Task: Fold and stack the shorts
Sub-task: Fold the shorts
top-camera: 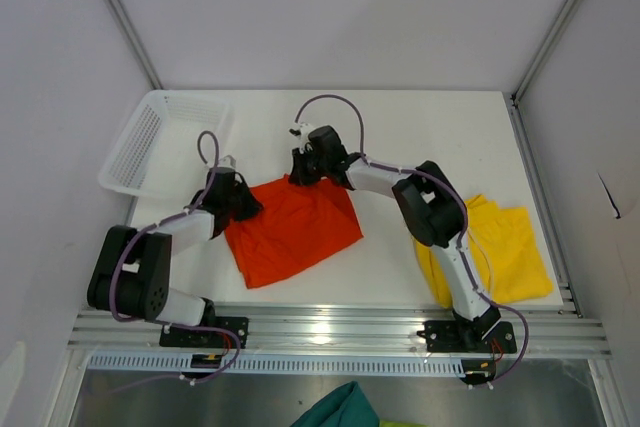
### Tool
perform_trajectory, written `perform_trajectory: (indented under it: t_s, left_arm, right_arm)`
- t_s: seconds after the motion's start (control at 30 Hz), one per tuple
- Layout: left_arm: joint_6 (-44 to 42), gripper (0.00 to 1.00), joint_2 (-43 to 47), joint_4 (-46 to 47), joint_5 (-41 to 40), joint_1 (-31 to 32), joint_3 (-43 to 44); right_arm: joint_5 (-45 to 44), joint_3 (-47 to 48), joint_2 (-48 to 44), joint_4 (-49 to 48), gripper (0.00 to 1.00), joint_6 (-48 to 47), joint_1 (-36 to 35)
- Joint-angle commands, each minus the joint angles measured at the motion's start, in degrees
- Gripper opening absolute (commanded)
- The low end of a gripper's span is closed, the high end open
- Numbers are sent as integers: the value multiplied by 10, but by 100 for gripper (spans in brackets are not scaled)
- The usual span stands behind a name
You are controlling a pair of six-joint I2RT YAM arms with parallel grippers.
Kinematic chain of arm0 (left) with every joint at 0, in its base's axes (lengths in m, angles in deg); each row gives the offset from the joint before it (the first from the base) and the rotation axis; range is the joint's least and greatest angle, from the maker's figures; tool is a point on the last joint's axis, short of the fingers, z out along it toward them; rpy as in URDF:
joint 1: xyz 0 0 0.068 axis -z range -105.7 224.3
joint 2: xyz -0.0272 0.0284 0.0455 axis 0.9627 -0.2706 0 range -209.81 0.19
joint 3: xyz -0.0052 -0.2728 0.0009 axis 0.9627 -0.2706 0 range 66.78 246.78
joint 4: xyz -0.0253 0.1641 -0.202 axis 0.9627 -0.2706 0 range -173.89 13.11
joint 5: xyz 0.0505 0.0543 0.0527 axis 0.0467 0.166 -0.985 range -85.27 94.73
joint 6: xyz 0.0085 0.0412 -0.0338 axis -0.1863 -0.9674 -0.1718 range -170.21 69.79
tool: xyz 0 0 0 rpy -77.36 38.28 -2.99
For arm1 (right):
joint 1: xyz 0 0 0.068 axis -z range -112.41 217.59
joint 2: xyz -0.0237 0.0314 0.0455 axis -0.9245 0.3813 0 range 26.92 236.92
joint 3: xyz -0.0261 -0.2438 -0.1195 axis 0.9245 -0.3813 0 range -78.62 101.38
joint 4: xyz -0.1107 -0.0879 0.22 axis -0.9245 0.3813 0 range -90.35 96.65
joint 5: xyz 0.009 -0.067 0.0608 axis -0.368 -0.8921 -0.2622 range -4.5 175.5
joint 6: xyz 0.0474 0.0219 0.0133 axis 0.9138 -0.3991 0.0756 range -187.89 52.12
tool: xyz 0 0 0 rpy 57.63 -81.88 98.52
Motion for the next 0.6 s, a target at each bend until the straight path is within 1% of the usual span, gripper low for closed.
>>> perform_trajectory:
  t_s: [0.0,0.03,0.1,0.13,0.2,0.23,0.27,0.3,0.33,0.37,0.4,0.47,0.5,0.57]
  left_arm:
    - [-44,5,-41,-54,-39,36,63]
    - [-50,6,-61,-75,-41,41,93]
    - [-58,6,-82,-78,-33,47,114]
    - [-59,6,-92,-83,-32,47,143]
    - [-69,8,-118,-94,-21,47,165]
    - [-69,8,-118,-94,-20,48,174]
    - [-69,9,-115,-100,-20,48,176]
    - [-70,13,-110,-100,-16,49,177]
    - [-70,15,-104,-101,-15,48,178]
    - [-69,19,-96,-104,-14,48,178]
    - [-69,33,-78,-111,-13,48,177]
    - [-69,51,-57,-121,-12,49,176]
    - [-70,68,-33,-128,-6,49,176]
    - [-73,87,-10,-145,-12,48,183]
  right_arm:
    - [-88,-76,-46,34,0,20,16]
    - [-107,-92,-58,18,0,26,16]
    - [-117,-128,-82,-1,0,42,20]
    - [-120,-134,-88,-9,0,45,21]
    - [-128,-138,-100,-1,0,50,26]
    - [-128,-138,-105,0,3,47,28]
    - [-124,-137,-110,2,7,44,28]
    - [-125,-134,-124,8,21,43,28]
    - [-124,-132,-131,8,29,36,30]
    - [-119,-132,-140,28,35,36,30]
    - [-117,-134,-161,38,47,37,31]
    - [-110,-137,-183,50,59,42,35]
    - [-110,-138,-195,65,71,44,36]
    - [-111,-139,-227,90,78,53,41]
